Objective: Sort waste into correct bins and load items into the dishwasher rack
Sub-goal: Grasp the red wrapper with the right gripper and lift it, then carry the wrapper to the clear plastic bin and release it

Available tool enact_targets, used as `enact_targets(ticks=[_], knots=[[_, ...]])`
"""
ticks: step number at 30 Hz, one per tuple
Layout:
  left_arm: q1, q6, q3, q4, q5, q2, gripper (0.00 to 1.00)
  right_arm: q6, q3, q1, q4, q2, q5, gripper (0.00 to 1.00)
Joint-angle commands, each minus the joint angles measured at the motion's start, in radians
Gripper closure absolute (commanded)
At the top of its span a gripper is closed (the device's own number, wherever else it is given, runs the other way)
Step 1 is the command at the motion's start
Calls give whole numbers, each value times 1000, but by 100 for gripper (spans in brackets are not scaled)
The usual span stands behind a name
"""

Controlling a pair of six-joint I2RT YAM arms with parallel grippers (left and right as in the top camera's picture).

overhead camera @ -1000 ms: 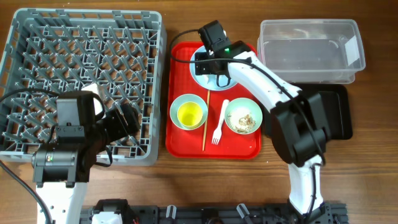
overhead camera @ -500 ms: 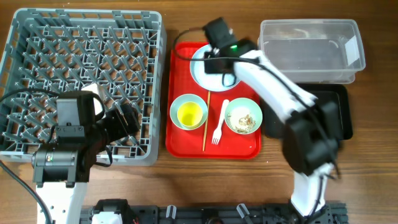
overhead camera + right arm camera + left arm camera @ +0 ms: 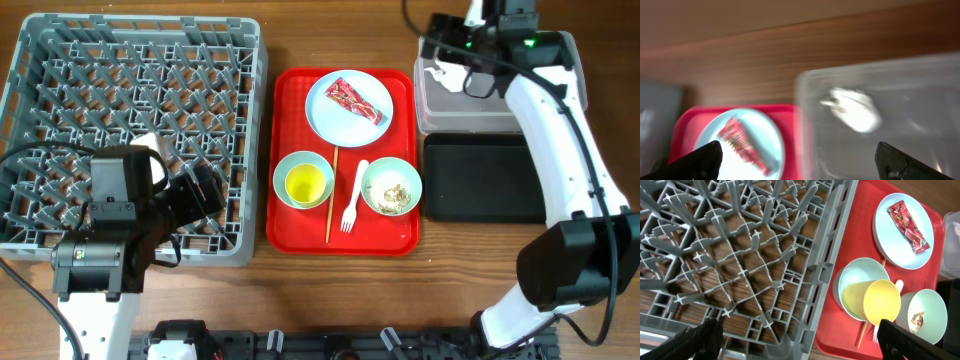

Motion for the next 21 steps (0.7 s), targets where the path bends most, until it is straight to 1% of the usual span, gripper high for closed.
enact_targets(ticks=[1,3,5,7,10,12,17,18,19,20,21], knots=[[-3,-13,23,4,11,-2,0,-315,-2,94,6,53,-200,2],[-3,-13,23,4,11,-2,0,-391,-2,144,3,101,-201,2],[-3,-13,23,4,11,-2,0,-434,-2,206,6,185,-193,2],[-3,-13,23,4,11,-2,0,-417,-2,237,16,254,-127,3],[-3,-13,23,4,11,-2,0,-410,-2,252,33,341,-114,5],[-3,-13,23,4,11,-2,0,-358,-2,252,55,387,-45,5],[-3,-13,23,4,11,-2,0,-341,-12,252,51,430,-39,7],[-3,-13,23,4,11,-2,0,-341,-18,253,48,436,-43,10],[-3,-13,23,4,11,-2,0,-341,-18,253,37,443,-43,16],[-3,-13,23,4,11,-2,0,-335,-18,253,31,444,-42,25],[-3,-13,23,4,11,-2,0,-313,-18,253,30,443,-42,37]])
